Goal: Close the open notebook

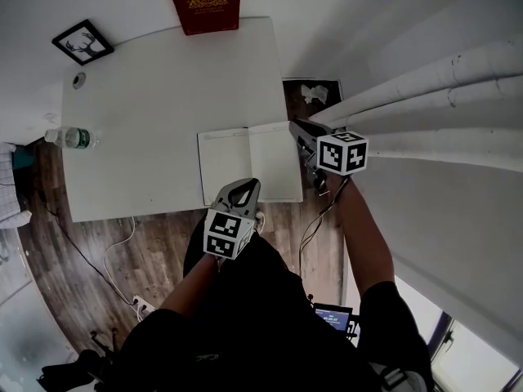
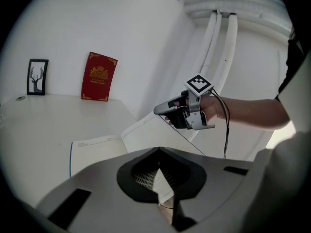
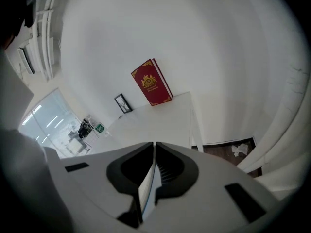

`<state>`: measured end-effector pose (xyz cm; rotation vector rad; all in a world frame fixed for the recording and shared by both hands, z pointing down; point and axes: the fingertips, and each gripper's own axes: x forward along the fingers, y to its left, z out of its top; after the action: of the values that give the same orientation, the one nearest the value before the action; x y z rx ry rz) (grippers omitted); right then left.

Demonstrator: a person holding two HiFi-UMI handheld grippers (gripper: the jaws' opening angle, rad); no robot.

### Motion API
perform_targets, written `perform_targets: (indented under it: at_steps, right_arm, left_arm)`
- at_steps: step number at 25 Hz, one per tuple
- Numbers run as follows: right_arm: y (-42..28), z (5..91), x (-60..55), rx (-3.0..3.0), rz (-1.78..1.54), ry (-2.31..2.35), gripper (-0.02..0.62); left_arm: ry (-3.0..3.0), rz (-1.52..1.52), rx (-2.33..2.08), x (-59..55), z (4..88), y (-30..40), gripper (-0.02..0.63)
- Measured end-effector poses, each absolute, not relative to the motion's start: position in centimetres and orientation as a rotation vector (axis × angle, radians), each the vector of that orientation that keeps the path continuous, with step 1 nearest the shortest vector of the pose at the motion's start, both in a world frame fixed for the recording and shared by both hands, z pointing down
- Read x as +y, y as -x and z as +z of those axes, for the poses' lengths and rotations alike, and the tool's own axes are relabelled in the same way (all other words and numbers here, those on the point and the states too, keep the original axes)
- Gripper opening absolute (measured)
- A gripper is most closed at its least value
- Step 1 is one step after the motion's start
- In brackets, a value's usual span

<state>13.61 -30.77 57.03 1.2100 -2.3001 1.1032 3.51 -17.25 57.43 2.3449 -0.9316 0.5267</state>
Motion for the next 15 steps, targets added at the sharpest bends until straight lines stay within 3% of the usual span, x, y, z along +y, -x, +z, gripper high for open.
perform_targets:
  at_steps: [15]
  right_arm:
    - [-9.0, 54.0, -31.0, -2.278, 1.078, -1.233, 0.035]
  left_arm:
    - [-2.409, 0.484, -0.921, -15.5, 54.2, -3.0, 0.003]
